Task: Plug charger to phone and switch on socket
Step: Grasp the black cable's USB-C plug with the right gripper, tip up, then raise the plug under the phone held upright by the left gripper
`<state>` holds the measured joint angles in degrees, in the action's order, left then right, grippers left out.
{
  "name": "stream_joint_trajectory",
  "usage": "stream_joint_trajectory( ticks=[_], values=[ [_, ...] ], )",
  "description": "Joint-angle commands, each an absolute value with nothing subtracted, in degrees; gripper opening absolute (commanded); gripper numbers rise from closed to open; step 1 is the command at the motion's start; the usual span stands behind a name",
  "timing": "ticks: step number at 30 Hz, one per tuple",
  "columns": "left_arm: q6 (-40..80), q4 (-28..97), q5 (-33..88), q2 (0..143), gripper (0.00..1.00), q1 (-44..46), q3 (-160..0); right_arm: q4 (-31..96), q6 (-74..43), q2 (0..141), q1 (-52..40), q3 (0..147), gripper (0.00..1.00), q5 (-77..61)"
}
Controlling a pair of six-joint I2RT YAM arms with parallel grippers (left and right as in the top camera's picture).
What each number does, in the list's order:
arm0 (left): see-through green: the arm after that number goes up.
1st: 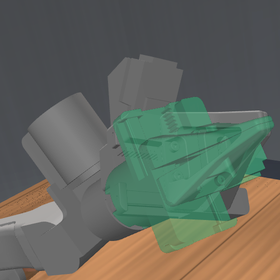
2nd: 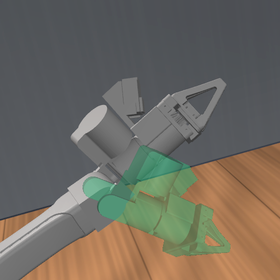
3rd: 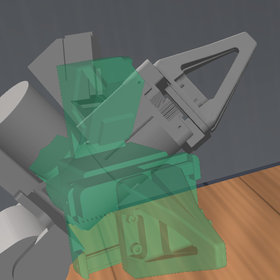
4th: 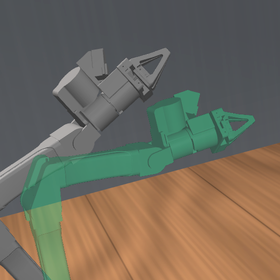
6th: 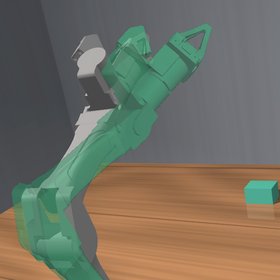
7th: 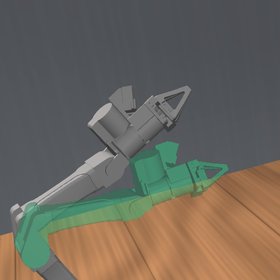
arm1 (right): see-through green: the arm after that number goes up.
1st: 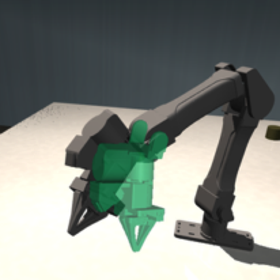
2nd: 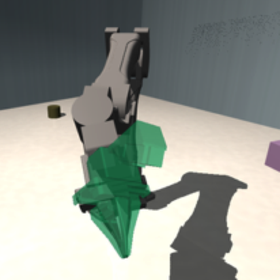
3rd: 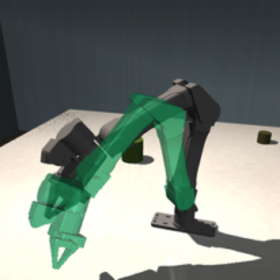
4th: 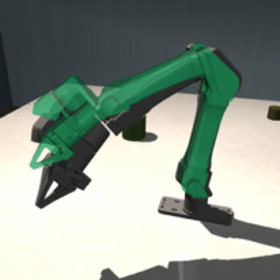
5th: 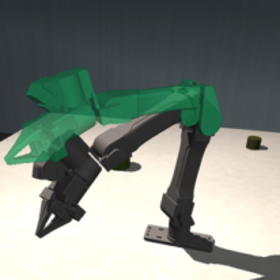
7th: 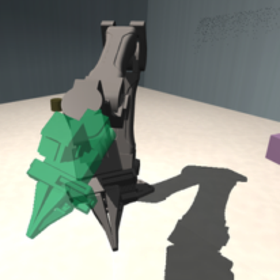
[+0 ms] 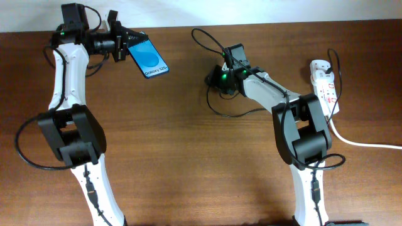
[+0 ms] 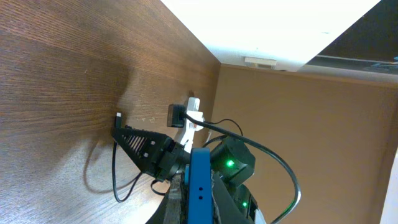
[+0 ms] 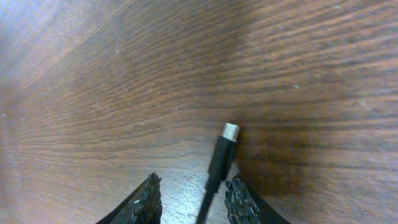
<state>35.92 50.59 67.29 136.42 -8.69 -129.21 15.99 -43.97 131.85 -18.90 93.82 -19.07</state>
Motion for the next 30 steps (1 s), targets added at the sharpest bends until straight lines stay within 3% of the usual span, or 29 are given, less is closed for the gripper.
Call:
stream_joint_trajectory(
  ticks=[1, 7, 10, 16, 20, 25, 30],
  values=[
    [35.31, 50.68, 68.07, 135.22, 0.00, -8.78, -129.84, 16.23, -44.05, 133.80, -19.18, 94.72, 0.37, -18.59],
    [38.06, 52.88, 68.12, 135.22, 0.00, -8.78, -129.86, 15.57, -44.01, 134.87, -19.18, 94.72, 0.28, -19.53],
    [40.75, 55.55, 69.93, 135.20, 0.00, -8.78, -129.86, 15.40, -41.41, 134.87, -19.16, 94.72, 0.05, -21.47],
    [39.40, 63.61, 74.39, 135.22, 0.00, -8.78, -129.86, 17.76, -22.98, 133.38, -15.20, 94.80, 0.04, -48.56],
    [28.51, 63.72, 86.00, 135.20, 0.00, -8.12, -129.86, 38.20, -1.58, 121.34, -11.20, 94.80, 0.04, -56.23],
    [20.84, 63.70, 86.89, 135.22, 0.00, -5.21, -129.86, 58.65, 4.27, 102.80, -11.16, 94.80, 0.04, -57.04],
    [18.31, 61.60, 90.17, 135.20, 0.00, 0.03, -129.86, 70.37, 4.25, 87.99, -6.72, 94.24, 0.04, -57.08]
  ],
)
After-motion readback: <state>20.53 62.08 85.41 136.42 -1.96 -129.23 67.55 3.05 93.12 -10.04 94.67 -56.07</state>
